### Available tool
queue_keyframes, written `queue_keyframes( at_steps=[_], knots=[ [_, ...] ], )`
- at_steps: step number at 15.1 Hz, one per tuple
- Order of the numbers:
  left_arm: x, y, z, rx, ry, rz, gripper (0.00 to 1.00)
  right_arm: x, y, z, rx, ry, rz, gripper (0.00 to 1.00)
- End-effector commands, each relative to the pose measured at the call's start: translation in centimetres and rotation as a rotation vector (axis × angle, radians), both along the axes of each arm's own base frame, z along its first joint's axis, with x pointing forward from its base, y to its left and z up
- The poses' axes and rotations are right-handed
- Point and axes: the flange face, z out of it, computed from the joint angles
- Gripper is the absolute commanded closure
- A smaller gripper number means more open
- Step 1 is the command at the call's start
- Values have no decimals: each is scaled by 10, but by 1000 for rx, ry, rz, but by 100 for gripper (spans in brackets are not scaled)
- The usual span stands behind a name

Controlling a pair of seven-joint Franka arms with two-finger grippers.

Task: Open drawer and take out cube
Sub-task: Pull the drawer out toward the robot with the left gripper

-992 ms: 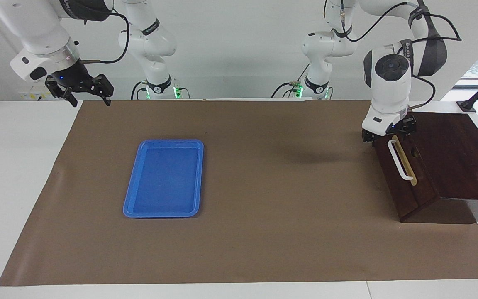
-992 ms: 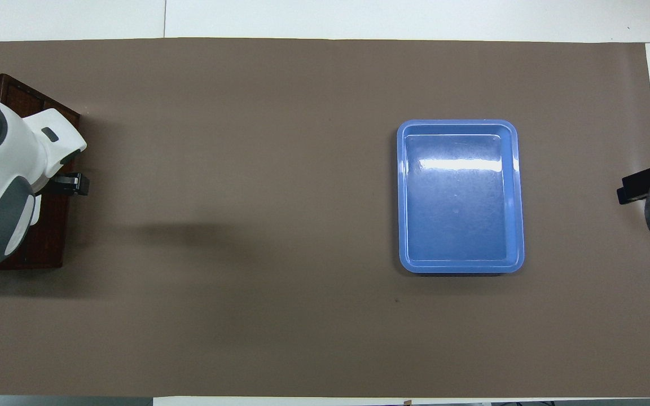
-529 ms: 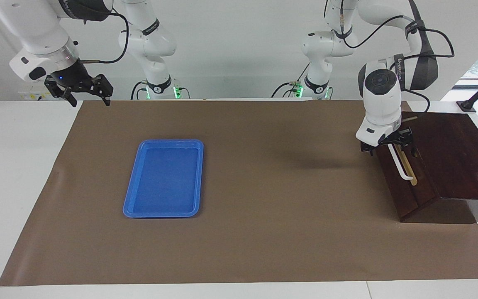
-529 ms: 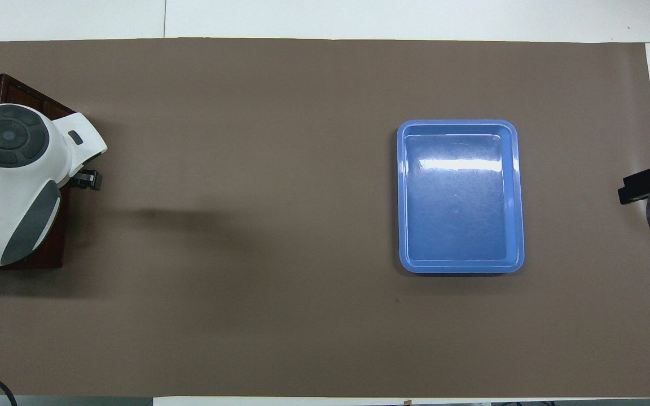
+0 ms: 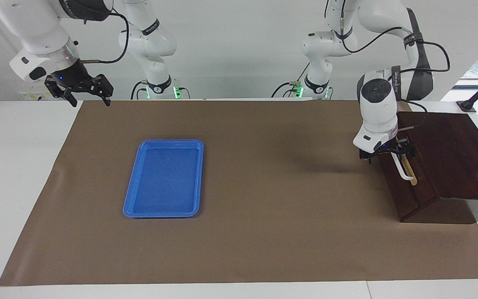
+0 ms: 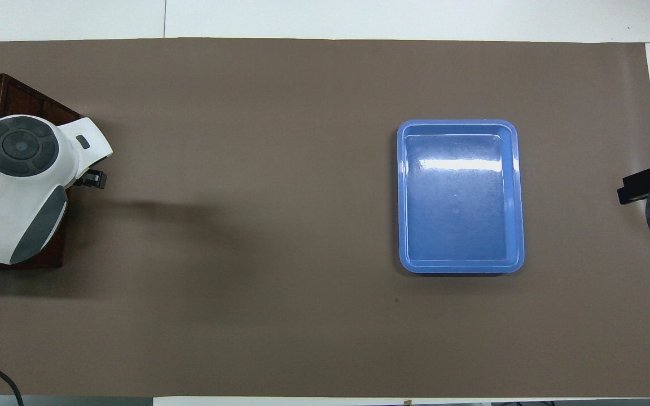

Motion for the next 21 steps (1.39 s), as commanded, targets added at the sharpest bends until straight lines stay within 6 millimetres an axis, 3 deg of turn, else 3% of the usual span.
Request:
queue_keyframes(
  at_steps=[1, 7, 16, 21],
  knots=[
    [-3, 12, -7, 1, -23, 0, 0, -3, -1, 1, 4, -10, -19, 0],
    [2, 22, -29, -10, -18, 57, 0, -3, -4, 1, 4, -12, -24, 0],
    [2, 23, -30, -12, -23, 52, 0, -3, -4, 1, 4, -13, -25, 0],
    [0, 9, -30, -11, -20, 46, 0, -3, -2, 0, 4, -12, -21, 0]
  ],
)
